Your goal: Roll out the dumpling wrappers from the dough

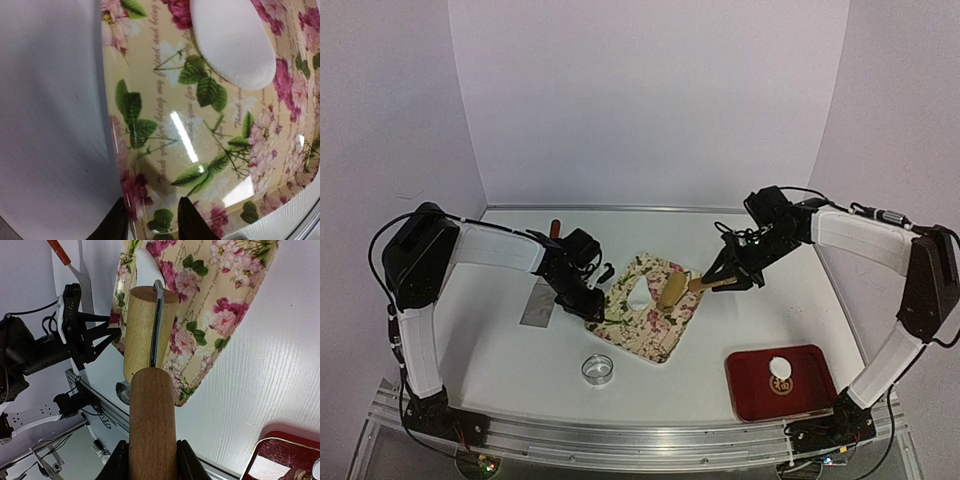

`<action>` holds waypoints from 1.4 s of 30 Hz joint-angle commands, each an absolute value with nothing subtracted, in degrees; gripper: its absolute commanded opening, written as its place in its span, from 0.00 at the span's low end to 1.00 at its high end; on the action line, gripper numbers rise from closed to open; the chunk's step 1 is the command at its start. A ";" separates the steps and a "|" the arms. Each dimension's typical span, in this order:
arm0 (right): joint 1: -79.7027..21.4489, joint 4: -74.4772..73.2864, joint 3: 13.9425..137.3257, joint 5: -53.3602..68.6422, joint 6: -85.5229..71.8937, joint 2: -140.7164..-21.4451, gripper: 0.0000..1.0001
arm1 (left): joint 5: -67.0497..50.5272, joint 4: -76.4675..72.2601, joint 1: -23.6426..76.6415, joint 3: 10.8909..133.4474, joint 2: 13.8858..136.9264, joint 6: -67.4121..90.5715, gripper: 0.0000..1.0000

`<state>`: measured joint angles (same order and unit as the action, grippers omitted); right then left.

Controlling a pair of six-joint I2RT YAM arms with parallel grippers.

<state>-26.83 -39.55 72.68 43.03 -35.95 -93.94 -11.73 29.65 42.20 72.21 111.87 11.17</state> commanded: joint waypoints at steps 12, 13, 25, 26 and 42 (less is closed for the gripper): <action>-27.16 -37.04 86.45 52.05 -26.73 -107.36 0.00 | -21.92 40.87 36.12 100.60 127.55 5.07 0.49; -27.19 -37.18 86.93 51.86 -26.79 -107.98 0.00 | -22.23 41.46 36.12 101.39 128.62 4.01 0.49; -27.18 -39.18 86.76 49.93 -27.70 -107.82 0.00 | -23.53 41.38 36.42 101.12 131.92 -4.87 0.16; -27.19 -39.68 86.80 50.17 -27.49 -107.80 0.00 | -23.54 41.31 36.62 100.60 131.64 -5.71 0.13; -32.34 -45.18 89.70 45.77 -30.36 -108.11 0.00 | -18.97 36.82 37.27 90.96 124.79 -2.38 0.00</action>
